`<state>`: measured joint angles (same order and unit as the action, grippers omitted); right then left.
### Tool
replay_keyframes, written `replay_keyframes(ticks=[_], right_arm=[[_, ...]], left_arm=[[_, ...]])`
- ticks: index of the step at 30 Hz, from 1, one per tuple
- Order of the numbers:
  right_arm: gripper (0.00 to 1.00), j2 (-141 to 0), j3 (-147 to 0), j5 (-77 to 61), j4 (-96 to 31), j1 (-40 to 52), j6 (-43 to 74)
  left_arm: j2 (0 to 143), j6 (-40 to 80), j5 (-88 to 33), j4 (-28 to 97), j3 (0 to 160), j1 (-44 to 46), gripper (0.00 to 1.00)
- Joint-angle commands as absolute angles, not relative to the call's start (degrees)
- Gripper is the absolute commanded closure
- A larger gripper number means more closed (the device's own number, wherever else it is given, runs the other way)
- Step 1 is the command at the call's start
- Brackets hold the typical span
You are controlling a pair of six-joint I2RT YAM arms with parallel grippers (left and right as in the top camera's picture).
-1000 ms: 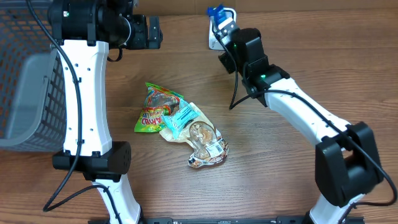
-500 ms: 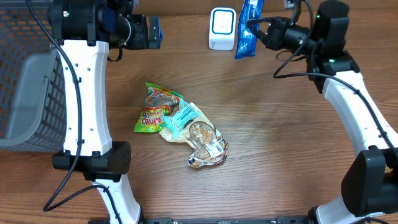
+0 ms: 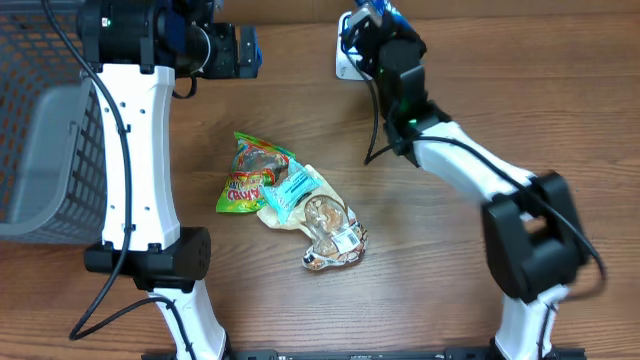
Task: Scan the item barcode
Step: 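Lift the blue snack bar and hold its barcode over the white scanner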
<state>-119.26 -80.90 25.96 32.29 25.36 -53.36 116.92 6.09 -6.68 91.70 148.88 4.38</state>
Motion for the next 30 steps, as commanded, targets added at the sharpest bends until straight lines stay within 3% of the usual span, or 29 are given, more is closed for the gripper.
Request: replay_keyframes(ticks=[1, 7, 20, 30], right_arm=[[0.96, -126.3, -81.82, 28.8, 40.64, 24.36, -76.05], [0.96, -133.32, -81.82, 26.76, 42.39, 24.12, -84.09], [0.96, -133.64, -81.84, 33.93, 57.06, 22.46, -84.03], [0.96, -133.67, -81.84, 33.54, 55.37, 20.86, -78.0]], left_arm=[[117.36, 6.87, -7.07, 91.46, 149.73, 4.14, 0.0], [117.36, 6.87, -7.05, 91.46, 149.73, 4.14, 0.0], [117.36, 6.87, -7.05, 91.46, 149.73, 4.14, 0.01], [117.36, 6.87, -7.07, 91.46, 149.73, 4.14, 0.0]])
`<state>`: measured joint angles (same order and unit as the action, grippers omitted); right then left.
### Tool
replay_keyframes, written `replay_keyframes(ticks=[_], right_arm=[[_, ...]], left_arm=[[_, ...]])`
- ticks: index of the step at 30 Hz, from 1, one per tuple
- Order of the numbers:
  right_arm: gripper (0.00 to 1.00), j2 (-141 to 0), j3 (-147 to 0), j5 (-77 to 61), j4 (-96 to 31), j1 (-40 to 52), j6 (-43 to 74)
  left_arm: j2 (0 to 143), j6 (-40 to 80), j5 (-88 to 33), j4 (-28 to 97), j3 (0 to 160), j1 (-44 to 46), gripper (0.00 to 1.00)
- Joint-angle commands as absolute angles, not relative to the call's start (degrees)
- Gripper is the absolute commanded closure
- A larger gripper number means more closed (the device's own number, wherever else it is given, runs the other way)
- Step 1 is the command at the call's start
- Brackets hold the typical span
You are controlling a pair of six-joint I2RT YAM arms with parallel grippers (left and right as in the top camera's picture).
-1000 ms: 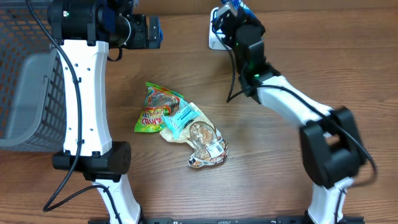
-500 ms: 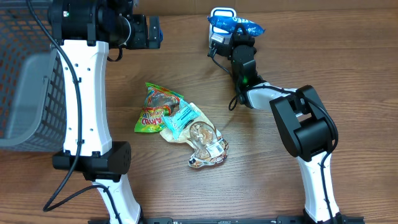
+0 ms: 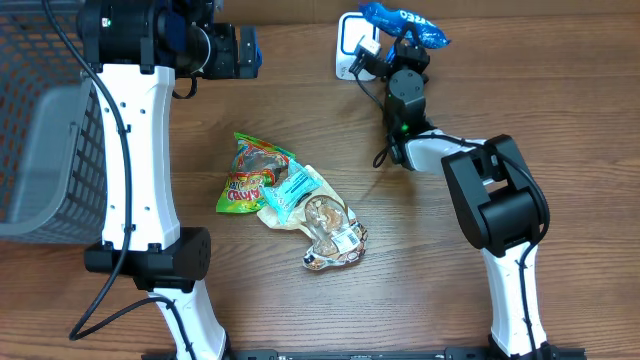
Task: Scan the item barcode
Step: 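Lift the blue snack bar and hold its barcode over the white scanner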
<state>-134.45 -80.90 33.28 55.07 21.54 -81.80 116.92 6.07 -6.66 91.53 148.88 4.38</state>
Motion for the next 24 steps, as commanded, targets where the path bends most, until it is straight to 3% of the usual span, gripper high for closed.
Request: replay_keyframes(ticks=[1, 6, 24], right_arm=[[0.96, -133.67, -81.84, 32.75, 54.57, 20.75, -76.62], [0.96, -134.28, -81.84, 27.4, 48.86, 20.78, -69.01], [0.96, -135.5, -81.87, 23.0, 50.89, 23.83, -68.97]], left_arm=[[117.36, 6.87, -7.07, 91.46, 149.73, 4.14, 0.0], [117.36, 6.87, -7.07, 91.46, 149.73, 4.14, 0.0], [117.36, 6.87, -7.07, 91.46, 149.73, 4.14, 0.0]])
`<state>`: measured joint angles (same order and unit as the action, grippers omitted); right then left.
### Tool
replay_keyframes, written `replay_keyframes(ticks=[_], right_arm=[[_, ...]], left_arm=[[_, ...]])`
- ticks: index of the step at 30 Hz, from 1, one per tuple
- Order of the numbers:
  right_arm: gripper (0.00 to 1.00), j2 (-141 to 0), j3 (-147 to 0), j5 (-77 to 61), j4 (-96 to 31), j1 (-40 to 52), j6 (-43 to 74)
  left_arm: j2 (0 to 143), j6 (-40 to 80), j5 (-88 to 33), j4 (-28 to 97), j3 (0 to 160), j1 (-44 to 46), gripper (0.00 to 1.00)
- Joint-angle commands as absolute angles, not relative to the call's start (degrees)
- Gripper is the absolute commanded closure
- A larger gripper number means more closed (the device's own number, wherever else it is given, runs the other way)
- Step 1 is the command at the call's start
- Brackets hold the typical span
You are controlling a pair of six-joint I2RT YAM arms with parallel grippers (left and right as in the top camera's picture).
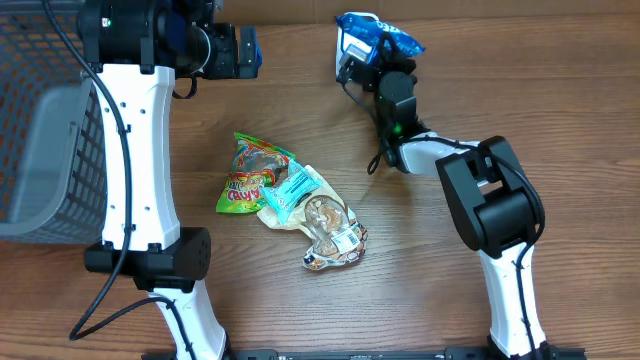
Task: Scan the item barcode
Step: 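Lift the blue snack bar and hold its barcode over the white scanner, then carry the snack bar right and drop it on the table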
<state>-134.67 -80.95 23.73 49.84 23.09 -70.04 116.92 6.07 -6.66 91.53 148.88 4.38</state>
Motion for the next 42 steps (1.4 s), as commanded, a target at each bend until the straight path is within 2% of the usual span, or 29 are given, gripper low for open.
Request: replay_keyframes(ticks=[1, 14, 18, 21, 27, 31, 33, 36, 38, 42], right_arm=[[0.96, -135.5, -81.87, 22.98, 50.92, 23.97, -68.99], [0.96, -135.48, -81.89, 23.55, 55.07, 24.01, -75.48], [0.96, -135.48, -81.87, 28.08, 54.39, 24.77, -75.09], [0.96, -135.48, -81.8, 33.67, 46.87, 26.74, -68.4], [0.97, -132.92, -81.8, 37.19, 44.31, 31.2, -55.77], [0.97, -125.01, -81.82, 37.63, 28.95, 31.86, -42.06], [0.96, -115.59, -81.82, 34.33, 13.5, 30.52, -27.64], [0.96, -106.83, -81.82, 29.89, 1.39, 28.14, -15.07], [0.96, -98.19, -81.82, 26.17, -10.79, 24.18, -3.46], [0.96, -89.1, -81.82, 19.11, -29.5, 14.92, 12.19]], left_arm=[[117.36, 6.87, -7.07, 91.46, 149.73, 4.14, 0.0], [117.36, 6.87, -7.07, 91.46, 149.73, 4.14, 0.0], [117.36, 6.87, -7.07, 91.46, 149.73, 4.14, 0.0], [117.36, 6.87, -7.07, 91.46, 149.73, 4.14, 0.0], [117.36, 6.87, -7.07, 91.46, 149.73, 4.14, 0.0], [117.36, 6.87, -7.07, 91.46, 149.73, 4.14, 0.0], [117.36, 6.87, -7.07, 91.46, 149.73, 4.14, 0.0], [117.36, 6.87, -7.07, 91.46, 149.73, 4.14, 0.0], [117.36, 6.87, -7.07, 91.46, 149.73, 4.14, 0.0], [117.36, 6.87, -7.07, 91.46, 149.73, 4.14, 0.0]])
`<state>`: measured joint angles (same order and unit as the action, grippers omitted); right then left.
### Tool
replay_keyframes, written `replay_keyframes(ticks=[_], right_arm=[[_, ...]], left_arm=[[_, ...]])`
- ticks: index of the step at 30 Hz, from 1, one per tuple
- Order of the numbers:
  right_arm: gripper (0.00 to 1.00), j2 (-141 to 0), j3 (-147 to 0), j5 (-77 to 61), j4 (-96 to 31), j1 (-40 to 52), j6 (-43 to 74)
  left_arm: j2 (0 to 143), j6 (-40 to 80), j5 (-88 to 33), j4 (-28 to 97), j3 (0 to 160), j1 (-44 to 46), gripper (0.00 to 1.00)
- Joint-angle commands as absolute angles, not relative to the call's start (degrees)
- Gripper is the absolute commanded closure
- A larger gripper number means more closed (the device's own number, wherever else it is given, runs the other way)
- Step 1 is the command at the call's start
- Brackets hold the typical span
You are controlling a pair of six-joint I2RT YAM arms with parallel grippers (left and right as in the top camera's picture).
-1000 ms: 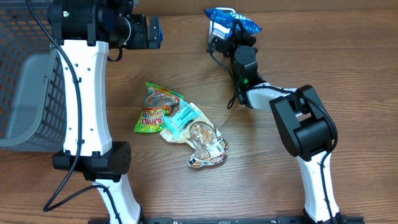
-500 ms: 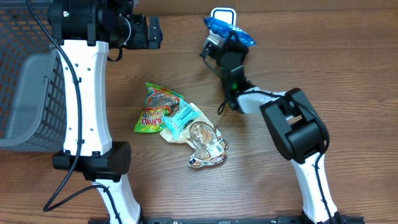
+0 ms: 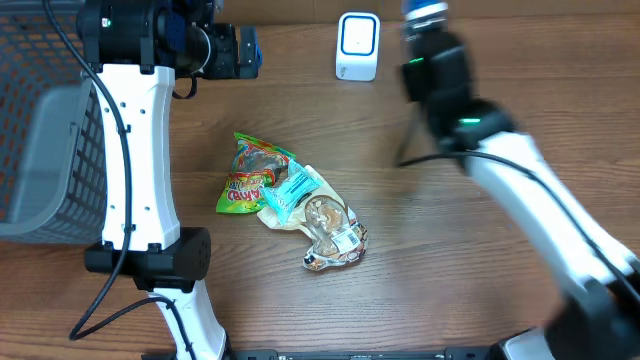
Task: Scan the item barcode
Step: 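Carry the snack bar right and drop it on the table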
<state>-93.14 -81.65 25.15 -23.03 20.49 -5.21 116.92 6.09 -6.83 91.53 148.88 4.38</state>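
The white barcode scanner [image 3: 357,46] stands uncovered at the back of the table. My right gripper [image 3: 425,8] is at the frame's top edge, to the right of the scanner, and the arm is blurred. A sliver of the blue packet [image 3: 424,5] shows at its tip; the rest is out of view. My left gripper [image 3: 240,50] hangs at the back left, away from the scanner; its jaws are too dark to read.
A pile of snack bags lies mid-table: a green bag [image 3: 247,175], a teal and cream bag [image 3: 292,188] and a clear bag [image 3: 332,236]. A grey mesh basket [image 3: 40,150] stands at the left edge.
My right gripper held the blue packet over the scanner; now it is to the scanner's right at the frame's top edge, and the scanner is uncovered. The left arm and bags have not moved.
The right gripper first held the blue packet by the scanner's right side. Then the packet was just right of the scanner, then right over it. Now the packet is off the scanner at the frame's edge. The left arm stayed still throughout.
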Motion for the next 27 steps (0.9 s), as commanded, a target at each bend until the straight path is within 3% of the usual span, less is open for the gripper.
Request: replay_keyframes(ticks=[1, 6, 14, 15, 18, 20, 24, 27], right_arm=[[0.96, -87.85, -81.82, 15.53, -34.41, 11.25, 14.85], [0.96, -89.67, -81.32, -3.36, -50.37, -4.69, 18.26], [0.96, -102.1, -81.28, -10.57, -56.69, -16.29, 17.65], [0.81, -104.57, -81.28, -10.55, -57.45, -16.43, 17.63], [0.51, -106.43, -81.28, -8.93, -58.22, -16.43, 17.63], [0.4, -106.13, -82.67, -8.67, -58.96, -16.43, 17.85], [0.36, -105.08, -90.35, -12.58, -64.62, -14.37, 13.78], [0.34, -104.68, -95.31, -23.79, -64.62, -9.89, 11.75]], left_arm=[[117.36, 6.87, -7.07, 91.46, 149.73, 4.14, 0.0], [117.36, 6.87, -7.07, 91.46, 149.73, 4.14, 0.0], [117.36, 6.87, -7.07, 91.46, 149.73, 4.14, 0.0], [117.36, 6.87, -7.07, 91.46, 149.73, 4.14, 0.0], [117.36, 6.87, -7.07, 91.46, 149.73, 4.14, 0.0], [117.36, 6.87, -7.07, 91.46, 149.73, 4.14, 0.0], [117.36, 6.87, -7.07, 91.46, 149.73, 4.14, 0.0], [117.36, 6.87, -7.07, 91.46, 149.73, 4.14, 0.0]])
